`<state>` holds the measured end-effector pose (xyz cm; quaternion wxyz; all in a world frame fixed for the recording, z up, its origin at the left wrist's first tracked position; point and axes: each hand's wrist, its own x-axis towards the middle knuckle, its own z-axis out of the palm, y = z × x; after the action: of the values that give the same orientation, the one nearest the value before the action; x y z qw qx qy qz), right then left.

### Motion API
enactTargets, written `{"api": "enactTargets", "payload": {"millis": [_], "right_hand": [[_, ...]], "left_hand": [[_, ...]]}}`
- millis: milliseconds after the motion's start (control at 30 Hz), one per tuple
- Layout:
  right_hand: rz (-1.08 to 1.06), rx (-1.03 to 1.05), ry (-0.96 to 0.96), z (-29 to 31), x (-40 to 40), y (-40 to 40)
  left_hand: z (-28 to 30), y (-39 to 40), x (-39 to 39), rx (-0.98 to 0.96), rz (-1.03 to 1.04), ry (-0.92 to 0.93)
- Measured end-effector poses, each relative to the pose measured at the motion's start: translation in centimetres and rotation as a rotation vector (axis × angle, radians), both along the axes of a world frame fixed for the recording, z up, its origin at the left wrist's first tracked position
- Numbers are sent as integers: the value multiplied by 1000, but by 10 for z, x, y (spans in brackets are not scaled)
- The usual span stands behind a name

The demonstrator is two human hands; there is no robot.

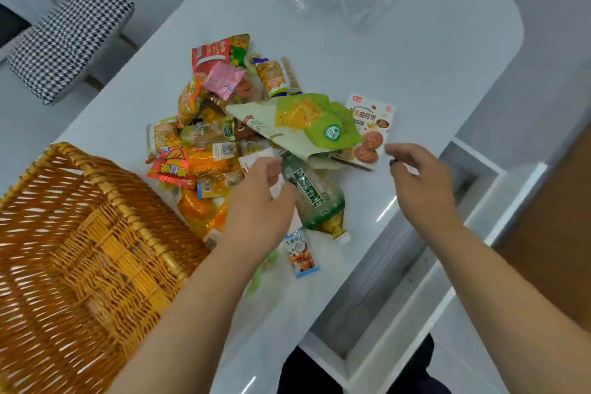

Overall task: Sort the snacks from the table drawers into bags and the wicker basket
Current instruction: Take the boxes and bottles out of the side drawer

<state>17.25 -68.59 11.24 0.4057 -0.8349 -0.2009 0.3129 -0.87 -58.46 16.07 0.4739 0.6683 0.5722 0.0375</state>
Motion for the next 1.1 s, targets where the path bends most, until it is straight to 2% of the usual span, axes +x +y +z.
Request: {"api": "enactTargets", "payload": {"millis": [167, 267, 400, 567, 767, 1000, 1100], "right_hand": [[-351, -346, 80, -45, 18, -107], [-516, -492, 204, -73, 16, -142], [-656, -437, 440, -98, 14, -155], [-916, -281, 705, -143, 32, -171], [-833, -151, 908, -114, 34, -160], [-711, -25, 1011, -113, 28, -120], [-655, -53, 1064, -110, 25, -95]], "left_hand": [[-8, -58, 49, 167, -250, 18], [-29, -87, 74, 144, -310, -49], [-74, -127, 95, 25, -510, 1], [-130, -153, 92, 12, -716, 335], [-150, -148, 77, 37, -838, 561], [-152, -146, 76, 56, -848, 562], [-157, -148, 78, 48, -825, 588]]}}
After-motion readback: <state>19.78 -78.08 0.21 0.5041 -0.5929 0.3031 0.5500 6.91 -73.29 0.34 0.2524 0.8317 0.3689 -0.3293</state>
